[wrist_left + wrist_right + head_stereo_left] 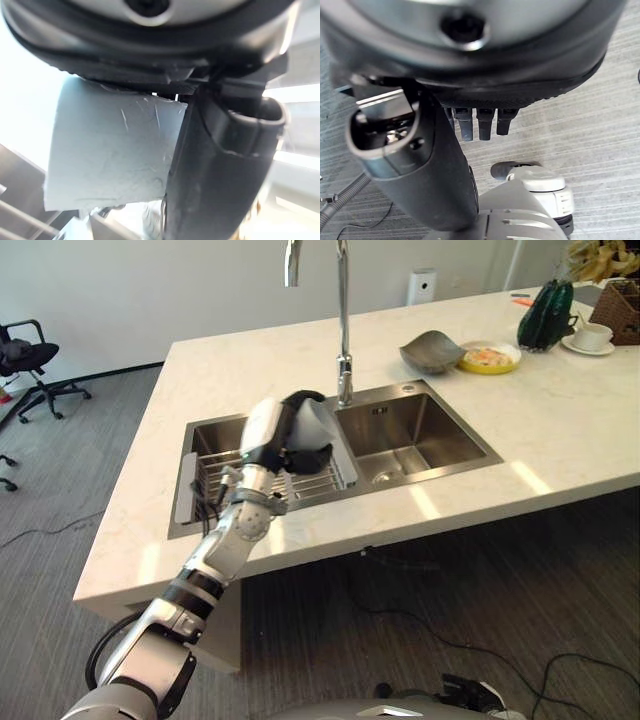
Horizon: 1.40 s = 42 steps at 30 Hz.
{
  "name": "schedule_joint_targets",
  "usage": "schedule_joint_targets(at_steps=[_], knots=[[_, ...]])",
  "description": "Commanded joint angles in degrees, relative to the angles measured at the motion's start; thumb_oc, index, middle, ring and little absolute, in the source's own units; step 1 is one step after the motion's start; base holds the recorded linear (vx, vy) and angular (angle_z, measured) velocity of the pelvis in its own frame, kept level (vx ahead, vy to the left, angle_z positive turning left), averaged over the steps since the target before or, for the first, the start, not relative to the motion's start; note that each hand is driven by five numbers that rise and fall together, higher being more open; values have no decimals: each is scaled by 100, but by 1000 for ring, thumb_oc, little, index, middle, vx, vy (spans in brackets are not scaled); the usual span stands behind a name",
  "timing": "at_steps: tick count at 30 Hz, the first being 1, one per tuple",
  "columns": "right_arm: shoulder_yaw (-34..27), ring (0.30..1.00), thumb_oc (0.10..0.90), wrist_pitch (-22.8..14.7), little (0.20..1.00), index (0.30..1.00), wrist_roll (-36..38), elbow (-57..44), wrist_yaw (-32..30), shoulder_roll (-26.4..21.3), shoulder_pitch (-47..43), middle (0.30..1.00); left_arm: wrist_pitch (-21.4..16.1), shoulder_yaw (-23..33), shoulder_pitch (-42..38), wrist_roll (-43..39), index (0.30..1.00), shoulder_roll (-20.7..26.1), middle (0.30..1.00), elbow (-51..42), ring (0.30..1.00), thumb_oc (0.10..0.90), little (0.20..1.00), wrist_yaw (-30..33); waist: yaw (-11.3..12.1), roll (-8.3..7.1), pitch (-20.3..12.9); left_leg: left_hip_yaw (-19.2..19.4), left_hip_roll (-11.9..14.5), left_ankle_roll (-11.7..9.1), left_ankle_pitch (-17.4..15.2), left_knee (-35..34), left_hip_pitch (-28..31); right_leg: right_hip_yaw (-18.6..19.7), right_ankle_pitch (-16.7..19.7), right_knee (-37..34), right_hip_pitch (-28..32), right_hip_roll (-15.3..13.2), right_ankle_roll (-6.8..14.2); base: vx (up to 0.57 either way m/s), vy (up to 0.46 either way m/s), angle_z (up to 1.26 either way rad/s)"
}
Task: Place the dishes in the dishwasher.
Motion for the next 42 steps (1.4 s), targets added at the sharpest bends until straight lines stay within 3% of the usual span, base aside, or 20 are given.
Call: schedule_joint_targets(at_steps=[1,6,9,10,12,13,16,17,19,20,22,23,24,26,29,32,35,37,39,42], knots=[[-70,900,800,-343,900,900,-148,-11,-343,280,-364,900,-762,1155,-606,-664,300,78,300,-370,300,400,300,1183,263,-348,-104,-243,-352,-77,-283,62,265,-288,-568,-56,452,-235,345,29,-29,6],[65,900,800,-369,900,900,-254,-281,-382,210,-598,900,-887,1691,510,-704,300,71,300,-696,300,400,300,1284,484,-320,-90,-364,-352,-81,-251,62,252,-383,-608,-66,494,-234,313,-1,-39,14],[394,900,800,-376,900,900,-1232,491,-270,8,-332,900,-1085,1782,746,-922,300,172,300,-631,300,400,300,1218,606,-260,36,-463,-373,-94,-189,92,217,-458,-621,-17,464,-268,321,-85,-46,31],[633,900,800,-347,900,900,-1636,582,-296,-50,-782,900,-1113,2033,1526,-1087,300,17,300,-851,300,400,300,1175,1108,-253,290,-821,-341,-208,19,563,-158,-698,-620,0,462,-341,252,-190,-99,32],[613,900,800,-368,900,900,-1581,503,-319,-72,-840,900,-1141,2106,1657,-1140,300,28,300,-933,300,400,300,1178,1197,-243,305,-975,-321,-274,47,679,-339,-840,-660,-50,472,-363,256,-158,-95,94],[618,900,800,-405,900,900,-1549,386,-322,-141,-902,900,-1166,2241,1915,-1146,300,29,300,-1111,300,400,300,1158,1588,-176,430,-1211,-260,-440,337,797,-664,-1174,-653,-110,479,-416,238,-110,-67,126],[618,900,800,-406,900,900,-1548,385,-319,-148,-896,900,-1150,2247,1937,-1149,300,17,300,-1143,300,400,300,1146,1530,-177,397,-1276,-267,-449,349,811,-718,-1238,-662,-111,464,-417,234,-121,-22,86],[487,900,800,-460,900,900,-1500,304,-371,-288,-880,900,-1213,2303,2018,-1180,300,14,300,-1323,300,400,300,1117,1919,-95,562,-1368,30,-708,746,461,-1146,-1865,-655,-107,397,-691,302,-254,8,90],[416,900,800,-485,900,900,-1493,313,-397,-334,-831,900,-1158,2265,2019,-1114,300,-2,300,-1341,300,400,300,1142,1932,-56,552,-1512,259,-801,1119,237,-1436,-2180,-649,-111,345,-769,322,-357,-66,127],[346,900,800,-509,900,900,-1493,427,-439,-333,-810,900,-1149,2246,1971,-1045,300,-23,300,-1396,300,400,300,1194,1797,-80,576,-1234,572,-791,956,466,-1397,-2602,-711,-62,272,-853,255,-337,-136,165],[349,900,800,-510,900,900,-1493,429,-439,-334,-812,900,-1148,2249,1972,-1045,300,-24,300,-1397,300,400,300,1194,1780,-77,577,-1252,573,-792,950,479,-1409,-2619,-713,-62,277,-850,255,-264,-123,272],[125,900,800,-471,900,900,-1404,629,-445,-226,-588,900,-1163,2149,1926,-1070,300,-57,300,-1540,300,400,300,1159,1475,-186,406,91,1035,-843,615,930,-846,-3348,-755,-74,285,-871,128,-314,-113,234],[125,900,800,-471,900,900,-1404,629,-445,-226,-588,900,-1163,2149,1926,-1070,300,-57,300,-1540,300,400,300,1159,1475,-186,406,91,1035,-843,615,930,-846,-3348,-755,-74,285,-871,128,-410,-121,228],[-131,900,800,-410,900,900,-1228,651,-465,-80,-497,900,-1166,2032,1948,-1019,300,50,300,-1638,300,400,300,1004,1264,-241,250,1090,1285,-955,458,1258,-116,-4243,-587,40,291,-1069,11,-275,22,321],[-137,900,800,-405,900,900,-1227,651,-466,-67,-486,900,-1164,2024,1959,-1026,300,61,300,-1647,300,400,300,993,1236,-251,257,1056,1270,-952,455,1239,-103,-4287,-595,56,323,-1087,24,-132,65,144],[-389,900,800,-354,900,900,-1018,727,-499,61,-285,900,-1059,1845,1996,-980,300,158,300,-1749,300,400,300,652,1060,-296,54,1349,1149,-741,168,722,82,-5156,-269,354,302,-1534,26,-217,216,147],[-404,900,800,-356,900,900,-1011,728,-502,67,-278,900,-1040,1829,1989,-981,300,161,300,-1760,300,400,300,646,1011,-298,50,1291,1078,-702,225,572,115,-5216,-207,346,338,-1564,83,-55,200,232],[-881,900,800,-330,900,900,-414,870,-635,239,-201,900,-970,1573,1802,-937,300,207,300,-1808,300,400,300,301,921,-399,139,1239,670,-324,-11,146,60,-5067,273,526,348,-1876,424,-37,627,139],[-1022,900,800,-338,900,900,-180,863,-656,349,-192,900,-952,1519,1756,-891,300,242,300,-1842,300,400,300,293,896,-446,183,1232,582,-248,-125,129,81,-4965,357,652,298,-2005,555,62,285,10],[-945,900,800,-372,900,900,281,824,-555,629,-265,900,-1043,1010,1419,-759,300,348,300,-1650,300,400,300,340,263,-599,368,794,428,-212,-242,62,65,-1982,55,701,-652,-1345,793,105,164,43]])
